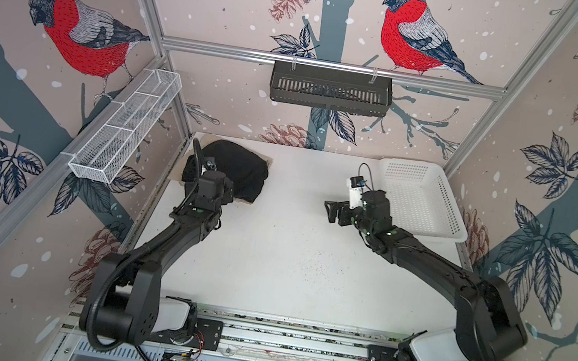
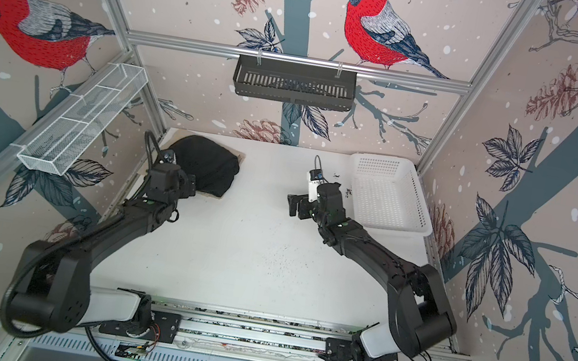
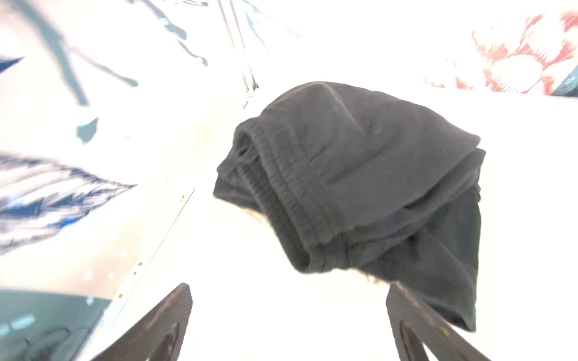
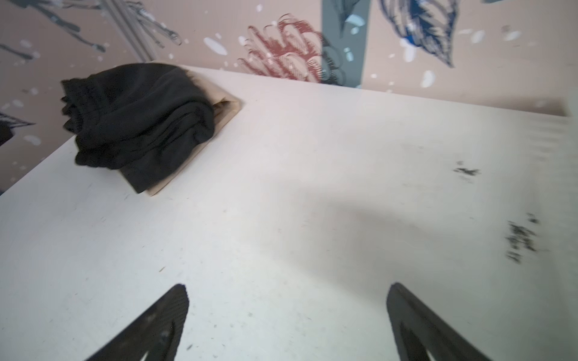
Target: Fold and stack the shorts
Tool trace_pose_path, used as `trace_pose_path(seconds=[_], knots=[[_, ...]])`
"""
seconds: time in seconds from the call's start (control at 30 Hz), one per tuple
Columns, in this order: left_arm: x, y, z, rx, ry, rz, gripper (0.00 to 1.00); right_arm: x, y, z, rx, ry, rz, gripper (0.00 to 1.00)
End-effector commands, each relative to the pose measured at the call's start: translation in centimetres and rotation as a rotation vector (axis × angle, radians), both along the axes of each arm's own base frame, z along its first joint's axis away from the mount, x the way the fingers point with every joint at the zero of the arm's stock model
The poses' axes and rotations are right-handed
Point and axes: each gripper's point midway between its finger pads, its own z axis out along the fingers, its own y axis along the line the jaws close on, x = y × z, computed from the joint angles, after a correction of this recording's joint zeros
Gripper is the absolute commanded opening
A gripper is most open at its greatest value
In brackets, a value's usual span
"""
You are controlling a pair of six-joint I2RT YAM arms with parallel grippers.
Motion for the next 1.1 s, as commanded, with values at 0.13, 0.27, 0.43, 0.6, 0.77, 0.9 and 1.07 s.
trace_pose_path(seconds=[0.13,0.27,0.43,0.6,0.77,0.9,1.07], knots=[[-3.3,-1.8,-0.7,-0.215,-0.179,-0.054,0.97,-3.1,-13.2,0.4,-0.047,0.051,-0.454,1.0],[-4.0,-2.1,-0.3,-0.169,-0.22,-0.102,0.99,-6.5,-18.7,-2.5,-0.028,0.044,-0.646,1.0],[-3.8,-1.9,-0.6,-0.131,-0.217,-0.104,0.99,-9.0,-24.0,-4.6,-0.004,0.104,-0.829,0.99],[-3.6,-1.0,-1.9,-0.101,-0.187,-0.058,0.99,-9.3,-25.5,-6.3,0.025,0.151,-0.865,1.0],[-3.6,-0.7,-2.4,-0.1,-0.221,-0.041,0.99,-6.6,-25.0,-6.0,0.023,0.066,-0.777,0.99],[-4.1,-0.7,-2.3,-0.076,-0.295,-0.056,0.99,-4.4,-24.8,-6.0,-0.032,0.009,-0.718,1.0],[-4.0,-0.9,-1.6,-0.05,-0.361,-0.085,0.99,-2.3,-23.9,-4.9,-0.036,-0.13,-0.637,1.0]])
